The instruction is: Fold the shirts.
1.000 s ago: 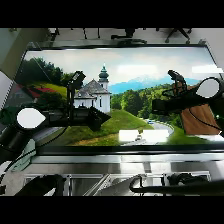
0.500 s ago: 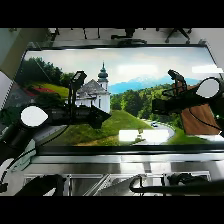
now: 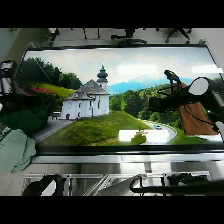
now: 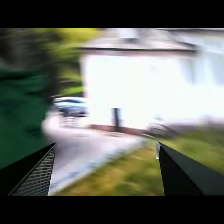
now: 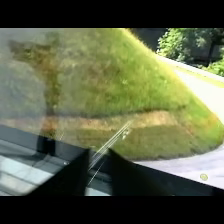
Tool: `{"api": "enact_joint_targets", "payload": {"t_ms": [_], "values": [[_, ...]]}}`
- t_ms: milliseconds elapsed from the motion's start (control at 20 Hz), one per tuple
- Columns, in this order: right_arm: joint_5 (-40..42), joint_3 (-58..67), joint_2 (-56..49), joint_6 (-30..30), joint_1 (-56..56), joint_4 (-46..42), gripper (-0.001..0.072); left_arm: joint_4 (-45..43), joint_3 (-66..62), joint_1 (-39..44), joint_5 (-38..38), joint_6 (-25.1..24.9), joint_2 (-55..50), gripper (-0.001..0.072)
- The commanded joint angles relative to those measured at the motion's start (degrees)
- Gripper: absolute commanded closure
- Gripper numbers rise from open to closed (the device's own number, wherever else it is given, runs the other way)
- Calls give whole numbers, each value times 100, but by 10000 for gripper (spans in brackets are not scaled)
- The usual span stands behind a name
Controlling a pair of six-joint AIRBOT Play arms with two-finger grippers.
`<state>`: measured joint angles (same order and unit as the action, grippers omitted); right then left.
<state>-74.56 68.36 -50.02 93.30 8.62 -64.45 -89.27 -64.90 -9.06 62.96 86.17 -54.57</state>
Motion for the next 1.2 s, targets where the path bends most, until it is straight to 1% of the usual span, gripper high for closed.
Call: {"api": "enact_joint_targets", "payload": {"t_ms": [0, 100, 200, 400, 600, 650, 700, 750, 800, 850, 950, 1000, 1050, 1150], "values": [[267, -2, -461, -125, 4, 0, 14, 0, -24, -1910, -686, 87, -807, 21], [282, -2, -748, -125, 2, -2, 14, 748, -35, -2590, -1147, -9, -1554, 21], [280, -2, -1043, -120, 4, 4, 14, 1062, -236, -2981, -1294, -195, -2339, 21], [280, 0, -1438, -120, 4, 26, 15, 1095, -942, -3318, -1001, -278, -3644, 21], [280, 0, -1550, -122, 4, 22, 16, 1113, -1676, -3276, -575, -280, -4439, 24], [280, 0, -1552, -120, 4, 22, 16, 1130, -1823, -3200, -516, -280, -4599, 80], [278, 0, -1552, -122, 4, 24, 19, 1130, -1943, -3112, -442, -278, -4715, 375], [273, 0, -1552, -120, 4, 26, 87, 1128, -2079, -3034, -337, -293, -4809, 686], [269, 0, -1552, -125, 4, 26, 249, 1130, -2227, -2931, -271, -293, -4876, 696], [254, 0, -1552, -177, 4, 28, 377, 1132, -2380, -2839, -177, -295, -4916, 696], [254, 0, -1547, -232, 4, 140, 497, 1154, -2697, -2575, 125, -295, -4850, 698], [256, 2, -1539, -343, 4, 289, 513, 1248, -2872, -2402, 306, -328, -4756, 698], [256, 7, -1534, -485, 4, 474, 514, 1484, -3077, -2210, 501, -424, -4603, 698], [254, 52, -1513, -671, 2, 693, 514, 2291, -3464, -1759, 822, -632, -4175, 698]]}}
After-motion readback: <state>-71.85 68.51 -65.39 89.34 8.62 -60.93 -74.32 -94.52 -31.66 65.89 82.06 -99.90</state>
